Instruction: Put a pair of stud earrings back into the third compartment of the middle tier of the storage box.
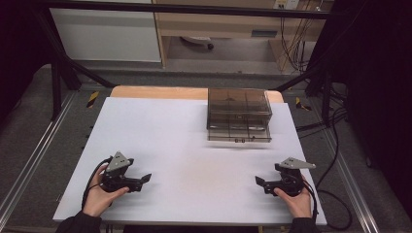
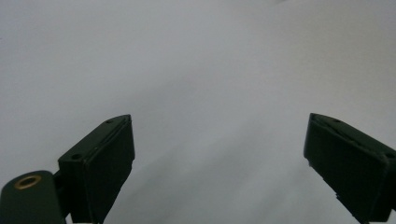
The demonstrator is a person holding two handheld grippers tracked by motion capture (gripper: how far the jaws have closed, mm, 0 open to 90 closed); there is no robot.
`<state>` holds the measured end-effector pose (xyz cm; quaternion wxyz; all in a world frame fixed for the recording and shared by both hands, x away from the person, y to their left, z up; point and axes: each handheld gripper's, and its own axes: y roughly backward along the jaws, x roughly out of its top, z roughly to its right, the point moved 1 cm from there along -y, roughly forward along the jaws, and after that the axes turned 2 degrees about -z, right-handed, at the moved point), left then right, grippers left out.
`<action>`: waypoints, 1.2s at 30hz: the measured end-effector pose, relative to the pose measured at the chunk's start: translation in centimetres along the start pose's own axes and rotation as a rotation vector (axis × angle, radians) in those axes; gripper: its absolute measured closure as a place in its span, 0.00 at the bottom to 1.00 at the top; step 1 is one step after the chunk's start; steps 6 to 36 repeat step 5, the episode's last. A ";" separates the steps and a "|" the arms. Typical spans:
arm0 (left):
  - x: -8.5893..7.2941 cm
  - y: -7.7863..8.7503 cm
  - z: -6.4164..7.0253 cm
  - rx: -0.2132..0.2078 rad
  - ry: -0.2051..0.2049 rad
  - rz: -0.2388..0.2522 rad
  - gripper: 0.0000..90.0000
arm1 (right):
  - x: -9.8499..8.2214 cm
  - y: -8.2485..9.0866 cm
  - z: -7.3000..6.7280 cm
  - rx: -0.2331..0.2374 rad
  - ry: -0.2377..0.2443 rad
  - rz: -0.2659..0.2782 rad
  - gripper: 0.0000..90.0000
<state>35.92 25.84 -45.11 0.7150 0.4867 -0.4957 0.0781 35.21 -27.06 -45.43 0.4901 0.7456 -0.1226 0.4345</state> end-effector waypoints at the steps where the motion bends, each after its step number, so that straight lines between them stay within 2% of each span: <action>1: -0.2 0.1 -0.2 0.000 0.003 -0.002 0.09 | 0.0 0.0 0.0 0.000 0.000 0.000 0.02; 5: -0.8 0.3 -0.7 0.006 0.005 -0.016 0.09 | 0.0 0.1 0.0 0.001 0.002 0.001 0.02; 36: -0.8 0.3 -0.7 0.006 0.005 -0.016 0.09 | 0.0 0.1 0.0 0.001 0.002 0.001 0.02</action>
